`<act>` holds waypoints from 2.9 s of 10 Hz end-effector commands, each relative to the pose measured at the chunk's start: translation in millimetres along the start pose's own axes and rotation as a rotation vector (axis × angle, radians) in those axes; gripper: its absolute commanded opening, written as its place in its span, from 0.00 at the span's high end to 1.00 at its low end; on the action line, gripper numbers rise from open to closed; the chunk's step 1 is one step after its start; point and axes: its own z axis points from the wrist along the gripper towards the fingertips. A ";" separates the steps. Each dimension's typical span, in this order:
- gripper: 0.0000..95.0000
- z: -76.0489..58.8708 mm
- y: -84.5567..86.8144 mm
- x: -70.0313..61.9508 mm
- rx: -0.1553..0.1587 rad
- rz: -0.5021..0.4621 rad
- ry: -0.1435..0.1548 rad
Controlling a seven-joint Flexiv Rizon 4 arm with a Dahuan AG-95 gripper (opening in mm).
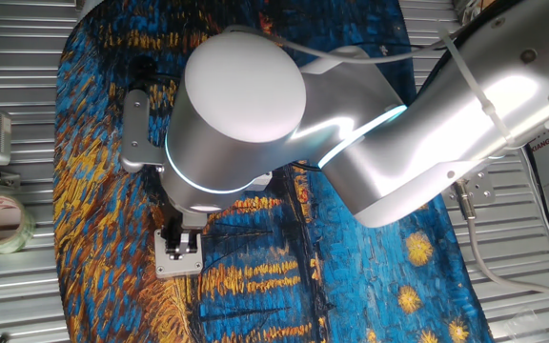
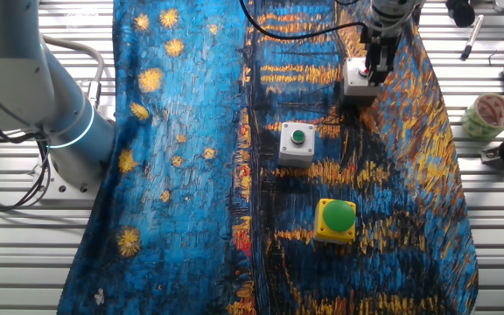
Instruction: Press three buttons from left to right in sequence
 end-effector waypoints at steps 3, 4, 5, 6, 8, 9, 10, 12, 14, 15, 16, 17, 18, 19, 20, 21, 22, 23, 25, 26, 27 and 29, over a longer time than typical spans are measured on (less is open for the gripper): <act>0.60 0.0 -0.5 0.8 -0.001 -0.002 0.002; 0.60 -0.3 -0.4 0.8 -0.002 0.001 -0.004; 0.60 -0.5 -0.4 0.8 -0.003 0.005 -0.003; 0.60 -0.5 -0.4 0.8 -0.001 0.008 0.003; 0.60 -0.6 -0.4 0.8 -0.001 0.005 0.001; 0.60 -0.6 -0.4 0.8 0.001 0.007 -0.002; 0.60 -0.6 -0.4 0.8 0.005 0.011 -0.004; 0.60 -0.6 -0.4 0.8 0.001 0.038 -0.004; 0.60 -0.6 -0.4 0.8 -0.002 0.032 -0.007; 0.60 -0.6 -0.4 0.8 -0.004 0.031 -0.006; 0.60 -0.6 -0.4 0.8 -0.014 0.024 -0.002; 0.60 -0.6 -0.4 0.8 -0.024 0.029 0.001; 0.60 -0.6 -0.4 0.8 -0.018 0.027 0.000; 0.60 -0.6 -0.4 0.8 -0.021 0.024 -0.003; 0.60 -0.6 -0.4 0.8 -0.018 0.018 -0.006; 0.60 -0.6 -0.4 0.8 -0.018 0.022 -0.007; 0.60 -0.6 -0.4 0.8 -0.023 0.028 -0.014; 0.60 -0.6 -0.4 0.8 -0.028 0.032 -0.012; 0.60 -0.6 -0.4 0.8 -0.012 0.004 -0.013; 0.60 -0.6 -0.4 0.8 0.012 -0.043 -0.021; 0.60 -0.6 -0.4 0.8 0.014 -0.070 -0.023; 0.60 -0.6 -0.4 0.8 0.008 -0.117 -0.015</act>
